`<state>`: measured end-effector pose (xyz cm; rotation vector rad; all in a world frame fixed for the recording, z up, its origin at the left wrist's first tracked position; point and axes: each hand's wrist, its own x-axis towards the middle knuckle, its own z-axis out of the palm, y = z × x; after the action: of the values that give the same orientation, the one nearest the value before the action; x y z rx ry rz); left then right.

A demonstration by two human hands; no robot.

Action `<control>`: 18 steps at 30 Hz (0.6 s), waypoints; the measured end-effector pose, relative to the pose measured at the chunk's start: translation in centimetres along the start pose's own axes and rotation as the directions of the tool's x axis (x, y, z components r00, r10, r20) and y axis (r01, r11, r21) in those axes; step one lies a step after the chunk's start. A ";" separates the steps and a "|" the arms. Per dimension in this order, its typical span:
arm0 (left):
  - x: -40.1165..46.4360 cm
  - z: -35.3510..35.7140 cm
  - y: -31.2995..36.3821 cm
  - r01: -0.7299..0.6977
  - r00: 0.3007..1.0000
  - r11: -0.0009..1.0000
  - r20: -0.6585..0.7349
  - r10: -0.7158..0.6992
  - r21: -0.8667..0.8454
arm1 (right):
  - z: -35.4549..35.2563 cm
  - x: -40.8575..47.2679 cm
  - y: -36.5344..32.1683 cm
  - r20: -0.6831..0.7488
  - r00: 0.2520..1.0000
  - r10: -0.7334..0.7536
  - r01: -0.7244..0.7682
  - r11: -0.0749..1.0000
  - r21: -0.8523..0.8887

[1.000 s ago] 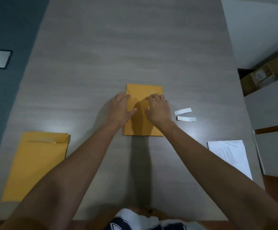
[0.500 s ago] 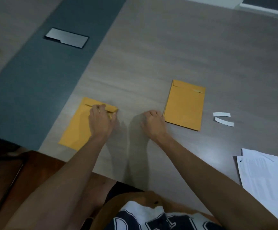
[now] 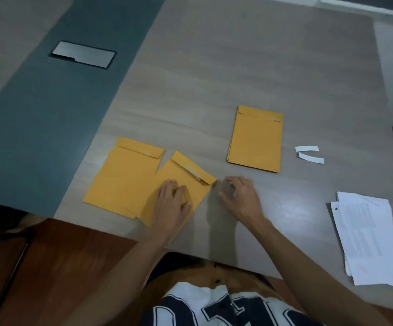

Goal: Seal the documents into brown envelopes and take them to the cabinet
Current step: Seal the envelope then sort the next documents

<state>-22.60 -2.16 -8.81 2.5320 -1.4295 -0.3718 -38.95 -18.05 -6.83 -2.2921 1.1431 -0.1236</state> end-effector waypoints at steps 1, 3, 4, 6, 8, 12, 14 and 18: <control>-0.2 0.5 1.0 -0.044 0.999 0.999 0.017 0.044 0.009 | -0.3 -0.9 0.9 -0.003 1.000 0.024 -0.024 1.000 0.008; -0.6 1.2 2.6 -0.119 0.992 0.993 0.036 0.118 0.028 | -0.8 -2.6 2.3 -0.006 0.999 0.048 -0.048 0.999 0.020; -0.7 1.4 3.3 -0.144 0.989 0.989 0.029 0.143 0.026 | -1.0 -3.2 3.0 -0.010 0.998 0.056 -0.055 0.998 0.025; -0.7 1.8 4.6 -0.186 0.983 0.982 0.010 0.186 0.030 | -1.2 -4.2 3.9 -0.031 0.997 0.072 -0.071 0.997 0.038; -0.5 2.0 5.5 -0.219 0.976 0.975 0.008 0.219 0.044 | -1.4 -4.7 4.4 -0.060 0.996 0.071 -0.068 0.996 0.054; 0.1 1.6 6.4 -0.230 0.973 0.971 0.037 0.228 0.066 | -1.7 -4.5 4.2 -0.050 0.998 0.038 -0.034 0.996 0.083; 0.3 1.2 6.5 -0.240 0.970 0.968 0.052 0.237 0.077 | -1.7 -4.3 4.0 -0.062 0.998 0.031 -0.025 0.995 0.101; 0.7 0.9 6.2 -0.269 0.961 0.960 0.093 0.262 0.078 | -1.8 -3.8 3.5 -0.125 0.984 0.125 -0.100 0.977 0.189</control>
<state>-27.54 -5.95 -7.84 2.3700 -1.8279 -0.3748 -44.39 -17.58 -6.53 -2.0794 1.2732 -0.3323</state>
